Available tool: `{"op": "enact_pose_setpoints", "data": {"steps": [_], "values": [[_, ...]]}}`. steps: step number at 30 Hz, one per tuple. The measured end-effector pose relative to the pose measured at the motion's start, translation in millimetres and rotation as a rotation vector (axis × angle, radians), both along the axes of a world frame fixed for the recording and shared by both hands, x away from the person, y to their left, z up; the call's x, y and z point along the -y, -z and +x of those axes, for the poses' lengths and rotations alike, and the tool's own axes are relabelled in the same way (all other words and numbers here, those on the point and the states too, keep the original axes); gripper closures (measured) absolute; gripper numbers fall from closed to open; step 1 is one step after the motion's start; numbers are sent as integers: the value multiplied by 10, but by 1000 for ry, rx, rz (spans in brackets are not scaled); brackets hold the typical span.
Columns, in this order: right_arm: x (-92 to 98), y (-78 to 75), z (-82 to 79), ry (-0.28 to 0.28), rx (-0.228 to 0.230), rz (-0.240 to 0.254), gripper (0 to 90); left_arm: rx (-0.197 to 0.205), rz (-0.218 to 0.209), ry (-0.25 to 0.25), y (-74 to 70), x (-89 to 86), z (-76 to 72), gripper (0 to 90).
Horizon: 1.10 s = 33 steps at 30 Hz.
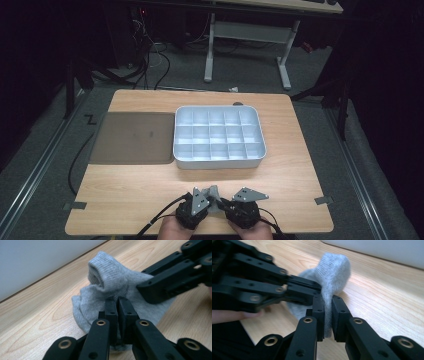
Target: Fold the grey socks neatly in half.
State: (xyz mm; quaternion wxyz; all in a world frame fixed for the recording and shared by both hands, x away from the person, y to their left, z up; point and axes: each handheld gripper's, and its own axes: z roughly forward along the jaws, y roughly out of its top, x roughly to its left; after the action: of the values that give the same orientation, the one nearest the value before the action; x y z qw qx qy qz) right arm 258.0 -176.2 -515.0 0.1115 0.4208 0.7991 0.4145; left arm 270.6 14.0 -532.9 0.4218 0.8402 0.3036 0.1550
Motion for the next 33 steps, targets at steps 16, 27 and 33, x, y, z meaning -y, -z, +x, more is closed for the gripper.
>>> {"op": "enact_pose_setpoints", "data": {"steps": [16,27,33], "values": [[229,-171,32,82,63,51,794,-22,-13,-3,-1,-16,20,874],[14,140,144,45,-12,-72,900,-27,-21,-4,0,-22,24,873],[-104,80,76,18,24,-60,900,-23,-15,-8,-1,-23,19,874]]}}
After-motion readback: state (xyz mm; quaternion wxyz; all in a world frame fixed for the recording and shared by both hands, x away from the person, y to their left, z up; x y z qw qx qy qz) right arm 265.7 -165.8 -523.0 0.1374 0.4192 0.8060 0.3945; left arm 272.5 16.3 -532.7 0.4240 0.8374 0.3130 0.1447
